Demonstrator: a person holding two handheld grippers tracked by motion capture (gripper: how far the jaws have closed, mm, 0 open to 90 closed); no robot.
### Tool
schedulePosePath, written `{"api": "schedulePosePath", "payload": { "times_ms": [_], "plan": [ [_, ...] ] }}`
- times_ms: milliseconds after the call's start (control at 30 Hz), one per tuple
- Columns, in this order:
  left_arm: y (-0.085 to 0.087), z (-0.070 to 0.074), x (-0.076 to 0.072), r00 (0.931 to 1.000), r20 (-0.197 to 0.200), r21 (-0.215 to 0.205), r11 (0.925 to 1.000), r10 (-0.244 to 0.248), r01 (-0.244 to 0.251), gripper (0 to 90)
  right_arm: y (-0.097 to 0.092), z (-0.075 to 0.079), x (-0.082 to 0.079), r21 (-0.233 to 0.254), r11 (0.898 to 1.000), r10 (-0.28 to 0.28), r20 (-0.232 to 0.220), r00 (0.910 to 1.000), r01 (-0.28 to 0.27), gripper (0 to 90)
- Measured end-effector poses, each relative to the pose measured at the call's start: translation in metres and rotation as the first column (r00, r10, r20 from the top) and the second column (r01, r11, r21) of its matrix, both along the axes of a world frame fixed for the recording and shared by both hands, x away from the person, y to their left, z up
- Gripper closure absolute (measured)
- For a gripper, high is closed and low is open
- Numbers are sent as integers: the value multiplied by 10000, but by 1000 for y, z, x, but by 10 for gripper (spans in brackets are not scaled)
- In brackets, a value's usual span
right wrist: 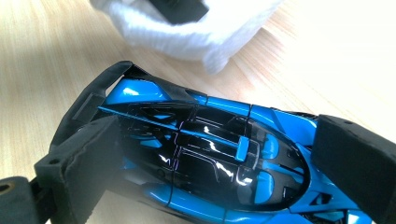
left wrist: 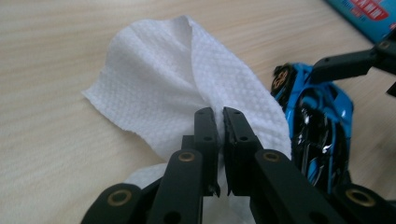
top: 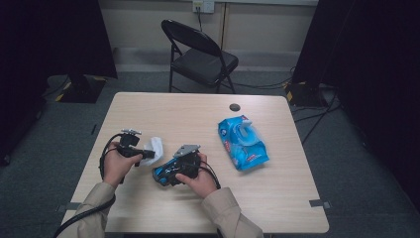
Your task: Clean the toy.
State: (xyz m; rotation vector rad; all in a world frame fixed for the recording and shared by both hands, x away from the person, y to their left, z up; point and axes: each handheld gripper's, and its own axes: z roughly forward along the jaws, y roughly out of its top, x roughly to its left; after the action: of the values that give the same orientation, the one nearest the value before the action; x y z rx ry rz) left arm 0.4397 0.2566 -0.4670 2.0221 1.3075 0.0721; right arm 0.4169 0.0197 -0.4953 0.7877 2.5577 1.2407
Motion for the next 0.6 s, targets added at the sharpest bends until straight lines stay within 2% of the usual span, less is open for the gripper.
{"api": "schedulePosePath", "payload": {
  "times_ms": [267,300,400,467,600],
  "plan": [
    [-1,-20,-10,9994,-332,147,9998,-135,140,849,0,0,0,-11,10000,8,-9,10000,-8,19],
    [-1,-20,-11,9995,-293,107,9998,-143,147,850,0,0,0,-11,10000,7,-7,10000,-7,19],
    [-4,-21,-11,9983,-504,-50,9996,-292,290,849,0,0,-1,15,10000,4,11,10000,-4,18],
    [-6,-19,-12,9977,-505,127,9989,-447,454,849,0,0,-1,-4,10000,17,15,10000,-17,18],
    [-10,-19,-11,9974,-549,147,9987,-474,483,849,1,0,-1,-10,10000,2,2,10000,-2,18]
  ]
}}
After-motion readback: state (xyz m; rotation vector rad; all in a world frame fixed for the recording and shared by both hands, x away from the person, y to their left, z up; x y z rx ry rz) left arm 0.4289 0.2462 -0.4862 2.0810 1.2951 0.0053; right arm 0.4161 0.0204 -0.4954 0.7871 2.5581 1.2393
